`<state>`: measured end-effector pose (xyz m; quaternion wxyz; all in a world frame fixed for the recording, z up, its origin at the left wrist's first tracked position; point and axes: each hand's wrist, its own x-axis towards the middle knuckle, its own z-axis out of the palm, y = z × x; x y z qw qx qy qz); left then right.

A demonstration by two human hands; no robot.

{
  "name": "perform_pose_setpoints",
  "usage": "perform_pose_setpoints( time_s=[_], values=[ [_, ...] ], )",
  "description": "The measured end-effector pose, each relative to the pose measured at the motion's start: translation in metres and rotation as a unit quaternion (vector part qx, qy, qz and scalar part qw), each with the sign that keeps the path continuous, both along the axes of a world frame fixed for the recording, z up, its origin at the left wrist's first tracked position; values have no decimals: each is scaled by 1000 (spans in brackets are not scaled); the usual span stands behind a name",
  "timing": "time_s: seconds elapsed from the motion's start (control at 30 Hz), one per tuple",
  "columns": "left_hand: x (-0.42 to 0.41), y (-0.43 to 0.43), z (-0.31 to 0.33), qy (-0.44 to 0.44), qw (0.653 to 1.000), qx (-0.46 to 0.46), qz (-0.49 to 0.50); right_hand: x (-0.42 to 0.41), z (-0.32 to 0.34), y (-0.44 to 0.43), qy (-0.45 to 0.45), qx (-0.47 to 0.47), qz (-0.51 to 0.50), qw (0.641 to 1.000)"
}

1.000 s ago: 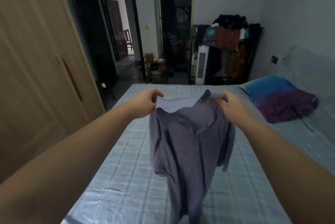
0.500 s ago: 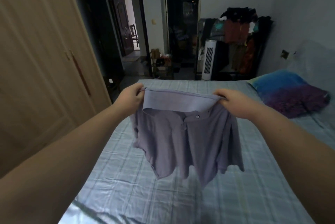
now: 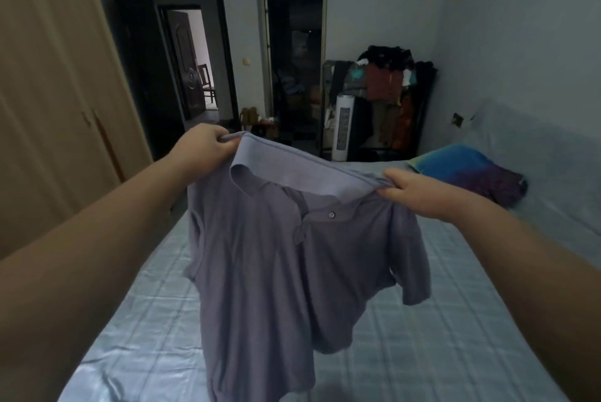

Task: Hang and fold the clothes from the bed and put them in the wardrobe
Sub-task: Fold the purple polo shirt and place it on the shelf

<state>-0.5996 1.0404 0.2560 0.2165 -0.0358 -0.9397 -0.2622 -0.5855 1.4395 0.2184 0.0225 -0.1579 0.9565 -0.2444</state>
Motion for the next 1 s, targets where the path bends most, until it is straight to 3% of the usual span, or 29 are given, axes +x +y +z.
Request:
perform_pose_setpoints(
  time_s=[0.03, 0.13, 0.17, 0.3, 0.47, 0.53, 0.63, 0.73, 0.8, 0.87, 1.0],
  values=[
    [3, -6, -1, -2, 1000, 4, -3, 5, 0, -5, -4, -18, -2, 1000],
    [10, -21, -4, -13, 1000, 9, -10, 18, -5, -22, -28, -248, -31, 968],
    [13, -25, -5, -24, 1000, 11, -14, 21, -6, -26, 2, -278, -43, 960],
    [22, -39, -4, -78, 996, 9, -39, 24, -8, -33, 107, -155, -66, 980],
    [33, -68, -2, -82, 992, 8, -94, 33, -2, -32, 23, -88, 22, 996],
    [37, -76, 1, -104, 988, -7, -115, 33, 1, -32, 43, -60, 6, 997],
    [38, -86, 4, -146, 977, -10, -157, 31, 4, -35, 142, -12, -45, 989],
    [33, -95, 2, -162, 974, -50, -153, 31, 7, -41, 180, -44, -101, 977],
    [28, -96, -2, -123, 983, -82, -111, 30, 7, -49, 124, -164, -118, 971],
    [24, -96, -6, -80, 990, -84, -74, 34, 5, -59, 13, -325, -105, 940],
    [23, -102, -11, -37, 997, -44, -47, 38, 9, -52, -92, -341, 7, 936]
  ],
)
